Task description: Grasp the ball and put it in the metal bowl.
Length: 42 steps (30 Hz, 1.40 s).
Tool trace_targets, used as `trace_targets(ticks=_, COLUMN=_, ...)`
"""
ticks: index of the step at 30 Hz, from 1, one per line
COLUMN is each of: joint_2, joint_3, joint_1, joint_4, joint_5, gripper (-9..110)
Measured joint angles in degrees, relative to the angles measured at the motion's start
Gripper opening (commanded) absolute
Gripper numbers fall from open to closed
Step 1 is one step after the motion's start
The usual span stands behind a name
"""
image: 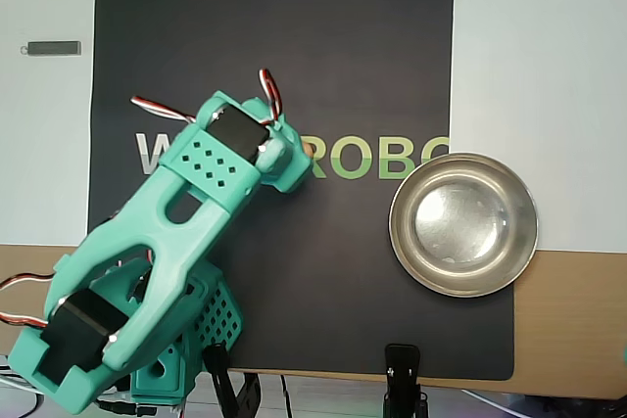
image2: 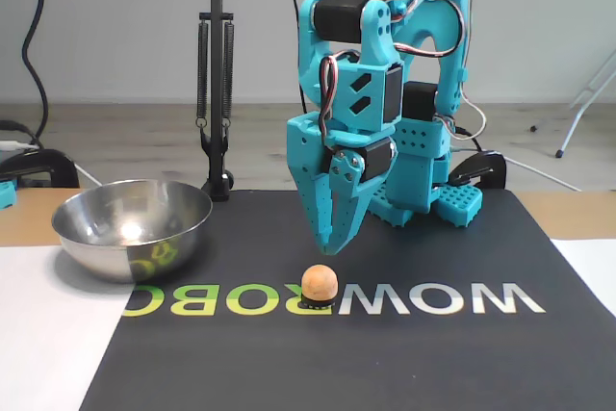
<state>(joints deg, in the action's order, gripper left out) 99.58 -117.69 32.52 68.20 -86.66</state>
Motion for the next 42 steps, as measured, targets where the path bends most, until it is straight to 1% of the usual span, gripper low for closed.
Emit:
trace_targets(ticks=23, joint_2=-0.1, joint_3=1.1, joint_1=-1.4, joint_4=-0.1, joint_5=0.1, gripper=0)
trace_targets(ticks=42, joint_2=-3.0, joint_3=3.3, joint_1=-0.2, joint_4=0.0, joint_5=0.1, gripper=0)
